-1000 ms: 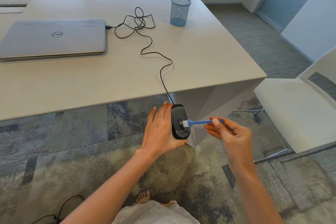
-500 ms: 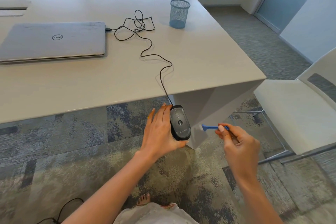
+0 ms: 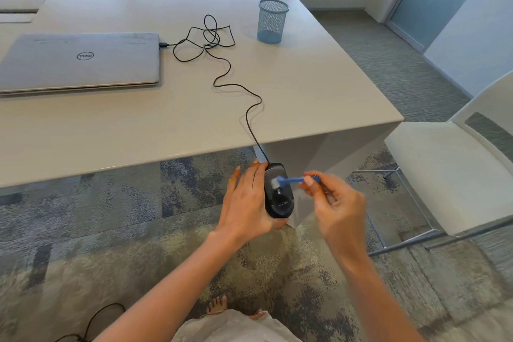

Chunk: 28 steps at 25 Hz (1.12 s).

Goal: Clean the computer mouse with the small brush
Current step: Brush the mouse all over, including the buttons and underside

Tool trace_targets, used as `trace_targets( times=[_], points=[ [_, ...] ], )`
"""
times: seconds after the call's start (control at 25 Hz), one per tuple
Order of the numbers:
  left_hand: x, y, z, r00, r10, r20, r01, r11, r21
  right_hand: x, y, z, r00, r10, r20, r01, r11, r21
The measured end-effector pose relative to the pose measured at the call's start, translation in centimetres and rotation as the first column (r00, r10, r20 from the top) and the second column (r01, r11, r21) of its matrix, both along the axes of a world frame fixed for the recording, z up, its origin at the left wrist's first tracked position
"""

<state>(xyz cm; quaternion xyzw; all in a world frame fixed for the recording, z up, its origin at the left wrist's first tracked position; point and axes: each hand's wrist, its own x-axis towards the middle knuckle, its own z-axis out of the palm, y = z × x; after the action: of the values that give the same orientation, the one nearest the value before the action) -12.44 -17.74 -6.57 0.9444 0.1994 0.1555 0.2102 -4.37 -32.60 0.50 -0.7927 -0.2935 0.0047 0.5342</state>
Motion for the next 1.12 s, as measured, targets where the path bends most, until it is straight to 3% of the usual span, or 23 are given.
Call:
trace_targets(
  times=[0.12, 0.2, 0.28, 0.36, 0.44, 0.48, 0.6, 0.72, 0.88, 1.12],
  points=[
    [-0.2, -0.3, 0.1, 1.000, -0.006, 0.019, 0.005, 0.999, 0.031, 2.1, 1.1, 1.1, 0.974, -0.075, 0.213, 0.087, 0.995, -0.049],
    [-0.1, -0.4, 0.0, 1.000, -0.012, 0.029, 0.011, 0.999, 0.045, 1.8, 1.8, 1.2, 0.948, 0.005, 0.318, 0.035, 0.992, -0.120],
    [-0.1, -0.5, 0.1, 1.000, 0.000, 0.026, -0.001, 0.999, 0.037, 0.5, 2.1, 1.1, 0.941, 0.139, 0.308, -0.088, 0.981, -0.172],
    [-0.4, -0.3, 0.0, 1.000, 0.016, 0.021, -0.016, 1.000, 0.011, 0.0, 1.9, 1.1, 0.962, 0.198, 0.189, -0.174, 0.975, -0.137],
    [-0.8, -0.2, -0.1, 1.000, 0.013, 0.023, -0.014, 1.000, 0.019, 0.9, 1.7, 1.0, 0.992, 0.127, 0.024, -0.125, 0.991, -0.052],
    [-0.8, -0.1, -0.1, 1.000, 0.008, 0.029, -0.009, 1.000, 0.030, 1.5, 1.6, 1.1, 0.998, 0.058, 0.012, -0.058, 0.997, -0.045],
    [-0.7, -0.2, 0.2, 0.998, -0.009, 0.055, 0.008, 1.000, 0.030, 2.3, 1.1, 1.5, 0.978, -0.065, 0.196, 0.080, 0.994, -0.070],
    [-0.5, -0.5, 0.5, 0.998, -0.014, 0.065, 0.014, 1.000, 0.008, 0.9, 0.9, 1.4, 0.940, 0.086, 0.330, -0.061, 0.994, -0.086],
    [-0.7, 0.1, 0.7, 0.996, 0.004, 0.084, -0.002, 1.000, -0.024, -1.6, -0.6, 0.3, 0.886, 0.277, 0.372, -0.218, 0.957, -0.192],
    [-1.0, 0.9, 1.1, 0.999, 0.014, 0.041, -0.015, 1.000, 0.026, 1.1, -3.1, 1.6, 0.879, 0.389, 0.275, -0.259, 0.875, -0.408]
  ],
)
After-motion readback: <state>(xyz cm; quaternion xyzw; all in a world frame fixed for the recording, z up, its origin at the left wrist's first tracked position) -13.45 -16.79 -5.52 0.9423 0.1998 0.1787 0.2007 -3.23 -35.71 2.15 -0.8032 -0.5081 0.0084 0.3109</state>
